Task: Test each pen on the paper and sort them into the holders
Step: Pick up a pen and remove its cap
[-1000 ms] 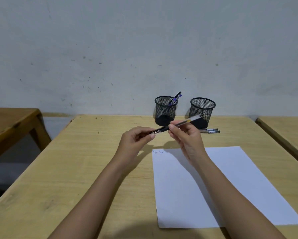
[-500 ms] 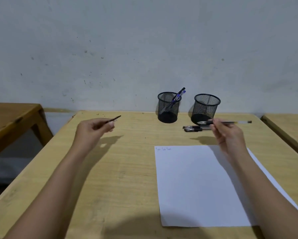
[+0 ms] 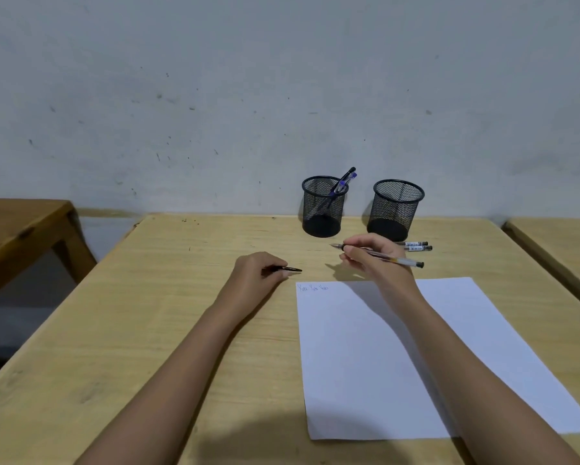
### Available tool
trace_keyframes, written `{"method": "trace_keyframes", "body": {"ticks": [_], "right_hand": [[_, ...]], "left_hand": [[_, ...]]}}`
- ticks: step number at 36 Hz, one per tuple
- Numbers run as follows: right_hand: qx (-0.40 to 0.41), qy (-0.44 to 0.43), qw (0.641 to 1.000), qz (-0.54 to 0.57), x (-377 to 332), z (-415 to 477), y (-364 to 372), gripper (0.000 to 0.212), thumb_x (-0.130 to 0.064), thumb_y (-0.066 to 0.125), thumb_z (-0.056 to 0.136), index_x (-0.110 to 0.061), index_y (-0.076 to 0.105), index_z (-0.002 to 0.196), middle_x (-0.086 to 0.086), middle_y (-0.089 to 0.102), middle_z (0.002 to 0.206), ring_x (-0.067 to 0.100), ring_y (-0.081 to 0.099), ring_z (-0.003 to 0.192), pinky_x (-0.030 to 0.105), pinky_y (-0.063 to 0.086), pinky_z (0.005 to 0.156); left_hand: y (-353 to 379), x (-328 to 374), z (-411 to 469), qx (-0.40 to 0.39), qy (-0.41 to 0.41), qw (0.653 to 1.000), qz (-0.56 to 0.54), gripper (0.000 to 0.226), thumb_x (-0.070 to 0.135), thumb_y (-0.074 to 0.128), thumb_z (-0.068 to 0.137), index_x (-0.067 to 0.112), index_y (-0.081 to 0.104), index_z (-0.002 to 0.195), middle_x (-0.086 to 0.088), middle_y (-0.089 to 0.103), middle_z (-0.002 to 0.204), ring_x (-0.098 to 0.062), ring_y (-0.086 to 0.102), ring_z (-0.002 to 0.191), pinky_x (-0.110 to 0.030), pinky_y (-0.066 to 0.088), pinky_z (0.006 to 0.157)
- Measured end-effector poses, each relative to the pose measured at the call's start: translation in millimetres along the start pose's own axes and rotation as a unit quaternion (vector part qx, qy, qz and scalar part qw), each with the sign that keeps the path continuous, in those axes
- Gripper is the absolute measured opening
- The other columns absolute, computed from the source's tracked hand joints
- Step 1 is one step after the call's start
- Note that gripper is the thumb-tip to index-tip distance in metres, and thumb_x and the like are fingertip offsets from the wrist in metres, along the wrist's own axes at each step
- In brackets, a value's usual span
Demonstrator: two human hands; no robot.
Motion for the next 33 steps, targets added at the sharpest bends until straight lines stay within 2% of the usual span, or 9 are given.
{"method": "trace_keyframes", "body": {"ticks": [4, 11, 15, 17, 20, 22, 26, 29, 33], "right_hand": [[0.006, 0.020, 0.999, 0.024, 4.4, -0.7, -2.6, 0.012, 0.005, 0.064, 0.080, -0.005, 0.069, 0.084, 0.002, 0.072, 0.074, 0.011, 0.069, 0.074, 0.017, 0.055, 0.076], [0.052, -0.009, 0.998, -0.029, 7.9, -6.2, -3.2, 0.017, 0.001, 0.072, 0.073, -0.010, 0.063, 0.065, 0.000, 0.061, 0.064, 0.009, 0.055, 0.057, 0.017, 0.046, 0.059], [0.047, 0.008, 0.999, -0.001, 11.6, -6.2, 2.2, 0.013, 0.002, 0.067, 0.079, -0.003, 0.057, 0.071, 0.009, 0.058, 0.062, 0.012, 0.055, 0.050, 0.021, 0.051, 0.056], [0.033, 0.014, 0.999, 0.004, 13.5, -7.3, 6.6, 0.013, 0.002, 0.068, 0.078, -0.001, 0.056, 0.074, 0.010, 0.058, 0.061, 0.014, 0.058, 0.051, 0.023, 0.055, 0.058], [0.024, 0.012, 1.000, -0.011, 17.2, -7.1, 11.2, 0.018, 0.007, 0.069, 0.075, -0.002, 0.053, 0.073, 0.008, 0.057, 0.061, 0.013, 0.060, 0.050, 0.024, 0.056, 0.061], [0.018, 0.009, 0.999, -0.026, 19.0, -6.1, 13.2, 0.022, 0.010, 0.068, 0.074, -0.004, 0.051, 0.071, 0.011, 0.056, 0.063, 0.013, 0.061, 0.051, 0.027, 0.056, 0.064], [-0.002, -0.006, 0.997, -0.071, 17.5, -4.9, 18.9, 0.029, 0.015, 0.064, 0.073, -0.006, 0.044, 0.067, 0.014, 0.056, 0.063, 0.013, 0.060, 0.048, 0.022, 0.051, 0.051], [0.004, 0.003, 0.997, -0.075, 18.3, -3.0, 18.8, 0.032, 0.016, 0.063, 0.071, -0.006, 0.041, 0.061, 0.012, 0.049, 0.056, 0.013, 0.052, 0.042, 0.020, 0.044, 0.044], [0.032, 0.018, 0.996, -0.079, 25.1, 1.1, 14.0, 0.039, 0.015, 0.059, 0.065, -0.010, 0.033, 0.050, 0.005, 0.036, 0.042, 0.020, 0.040, 0.037, 0.022, 0.035, 0.040]], "left_hand": [[4.7, 0.8, 1.1, -0.013, 0.018, 0.999, 0.032, 0.021, 0.019, 0.068, 0.083, 0.012, 0.071, 0.103, 0.000, 0.063, 0.096, -0.009, 0.057, 0.088, -0.006, 0.039, 0.072], [5.2, 1.1, 3.2, -0.009, 0.021, 0.999, 0.044, 0.021, 0.022, 0.069, 0.083, 0.014, 0.072, 0.102, 0.003, 0.066, 0.092, -0.008, 0.057, 0.085, -0.007, 0.038, 0.068], [5.5, 2.1, 3.8, -0.010, 0.017, 0.999, 0.048, 0.022, 0.021, 0.070, 0.082, 0.013, 0.072, 0.102, 0.001, 0.067, 0.095, -0.009, 0.058, 0.087, -0.005, 0.039, 0.070], [5.6, 2.5, 3.5, -0.013, 0.014, 0.998, 0.053, 0.022, 0.019, 0.069, 0.082, 0.012, 0.071, 0.103, 0.000, 0.067, 0.098, -0.011, 0.059, 0.091, -0.006, 0.040, 0.074], [2.5, 5.0, -1.1, -0.007, 0.000, 0.999, 0.047, 0.026, 0.022, 0.065, 0.086, 0.010, 0.067, 0.108, -0.001, 0.066, 0.107, -0.013, 0.060, 0.102, -0.022, 0.047, 0.089], [-2.4, 8.9, -7.8, 0.009, -0.004, 0.999, 0.050, 0.027, 0.025, 0.060, 0.089, 0.012, 0.065, 0.111, 0.000, 0.065, 0.114, -0.014, 0.056, 0.110, -0.029, 0.044, 0.096], [-1.7, 17.0, -30.5, -0.012, 0.009, 0.998, 0.056, 0.033, 0.035, 0.057, 0.090, 0.018, 0.062, 0.117, 0.006, 0.061, 0.121, -0.010, 0.052, 0.116, -0.025, 0.040, 0.098], [10.0, 20.3, -45.8, -0.075, 0.030, 0.994, 0.071, 0.045, 0.045, 0.056, 0.088, 0.024, 0.055, 0.127, 0.010, 0.052, 0.136, -0.003, 0.041, 0.127, -0.021, 0.033, 0.103], [21.1, 23.0, -53.6, -0.136, 0.044, 0.984, 0.107, 0.060, 0.054, 0.052, 0.087, 0.028, 0.039, 0.140, 0.012, 0.025, 0.153, 0.000, 0.018, 0.140, -0.018, 0.018, 0.106]]}}
Point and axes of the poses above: each hand's wrist, its own z-axis towards the middle knuckle, its own y-axis out of the palm, x = y × z, the point moved 5 cm from there along z, towards the middle knuckle
